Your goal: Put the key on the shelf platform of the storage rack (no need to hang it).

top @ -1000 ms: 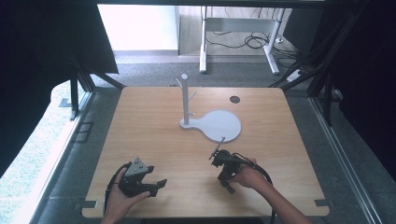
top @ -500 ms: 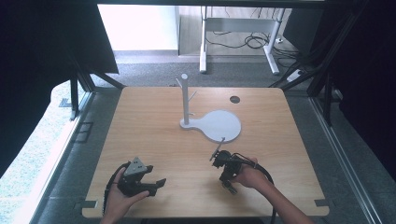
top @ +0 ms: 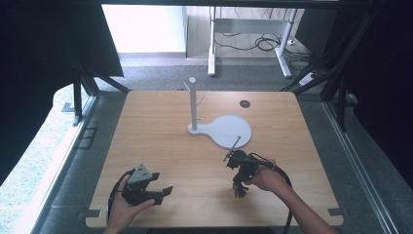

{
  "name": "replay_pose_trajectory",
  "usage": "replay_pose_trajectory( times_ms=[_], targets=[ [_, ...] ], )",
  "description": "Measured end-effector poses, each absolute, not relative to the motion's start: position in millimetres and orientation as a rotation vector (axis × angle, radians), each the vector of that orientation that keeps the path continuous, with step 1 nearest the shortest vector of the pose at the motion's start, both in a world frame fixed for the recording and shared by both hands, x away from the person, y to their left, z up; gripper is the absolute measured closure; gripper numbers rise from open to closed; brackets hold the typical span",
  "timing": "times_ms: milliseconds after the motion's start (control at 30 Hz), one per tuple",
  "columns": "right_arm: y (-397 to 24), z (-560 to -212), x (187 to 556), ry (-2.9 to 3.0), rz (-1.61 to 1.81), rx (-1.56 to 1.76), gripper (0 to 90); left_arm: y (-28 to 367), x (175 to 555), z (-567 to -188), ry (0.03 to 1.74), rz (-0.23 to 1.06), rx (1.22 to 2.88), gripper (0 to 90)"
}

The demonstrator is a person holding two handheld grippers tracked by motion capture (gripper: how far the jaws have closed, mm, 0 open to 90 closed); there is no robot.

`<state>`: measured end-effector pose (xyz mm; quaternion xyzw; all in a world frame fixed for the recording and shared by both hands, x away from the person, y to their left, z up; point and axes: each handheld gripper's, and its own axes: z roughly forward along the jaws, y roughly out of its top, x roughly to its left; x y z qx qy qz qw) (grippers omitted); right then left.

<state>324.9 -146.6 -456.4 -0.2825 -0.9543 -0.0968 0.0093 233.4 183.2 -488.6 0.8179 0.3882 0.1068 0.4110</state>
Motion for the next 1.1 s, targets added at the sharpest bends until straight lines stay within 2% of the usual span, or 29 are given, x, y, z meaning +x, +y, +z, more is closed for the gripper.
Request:
replay_pose_trajectory(
  times_ms=[400, 1100],
  targets=[
    [-153, -434, 328, -3.001, -0.351, -0.903, 89.6, 183, 233, -488, 0.975, 0.271, 2.057, 27.4],
    [-155, -415, 339, -3.034, -0.361, -0.905, 89.7, 184, 234, -488, 0.979, 0.271, 2.053, 27.4]
  ],
)
